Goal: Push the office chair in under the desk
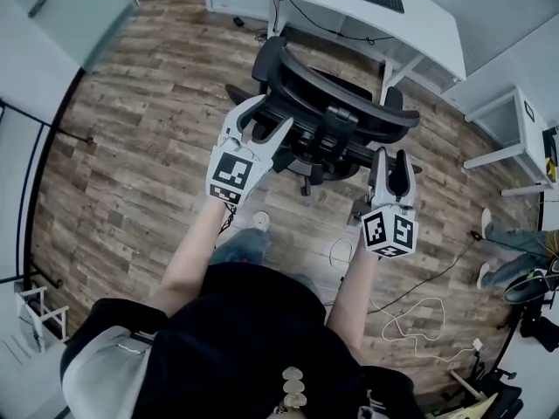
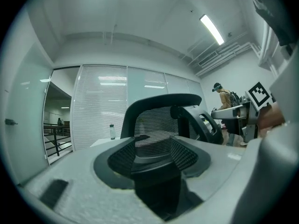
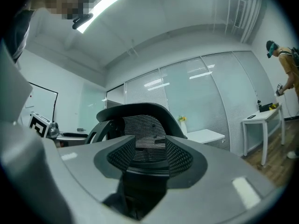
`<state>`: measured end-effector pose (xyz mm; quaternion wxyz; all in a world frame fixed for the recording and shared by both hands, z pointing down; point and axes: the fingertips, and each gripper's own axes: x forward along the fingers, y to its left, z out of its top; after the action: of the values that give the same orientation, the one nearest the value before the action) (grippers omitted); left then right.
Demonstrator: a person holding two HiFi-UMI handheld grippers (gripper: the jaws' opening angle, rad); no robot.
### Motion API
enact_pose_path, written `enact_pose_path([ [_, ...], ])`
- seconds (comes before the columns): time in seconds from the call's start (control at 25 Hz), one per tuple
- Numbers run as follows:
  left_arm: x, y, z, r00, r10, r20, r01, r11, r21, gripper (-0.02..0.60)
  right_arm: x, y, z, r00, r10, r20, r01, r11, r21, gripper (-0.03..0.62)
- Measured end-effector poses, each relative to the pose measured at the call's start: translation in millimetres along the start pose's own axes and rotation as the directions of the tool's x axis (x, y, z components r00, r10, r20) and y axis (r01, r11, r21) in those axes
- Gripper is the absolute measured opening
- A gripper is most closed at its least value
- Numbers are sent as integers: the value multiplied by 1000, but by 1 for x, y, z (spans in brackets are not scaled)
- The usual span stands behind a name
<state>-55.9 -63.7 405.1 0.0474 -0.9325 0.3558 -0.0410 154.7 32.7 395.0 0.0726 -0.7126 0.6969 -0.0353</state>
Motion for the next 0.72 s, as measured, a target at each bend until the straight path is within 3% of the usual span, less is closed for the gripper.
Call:
enact_pose_path([
  [0.2,16,8,-3,998,-57,-3,57,998,9,222,11,-3,-3,999,-39,-7,39,999,-2,189],
  [0.48,22,8,-2,997,-78,-8,79,996,49,222,13,-8,-2,998,-68,-17,68,998,-9,187],
  [0.72,22,8,-4,994,-103,-30,104,994,43,222,13,-4,-1,998,-1,-66,-2,999,-48,187],
])
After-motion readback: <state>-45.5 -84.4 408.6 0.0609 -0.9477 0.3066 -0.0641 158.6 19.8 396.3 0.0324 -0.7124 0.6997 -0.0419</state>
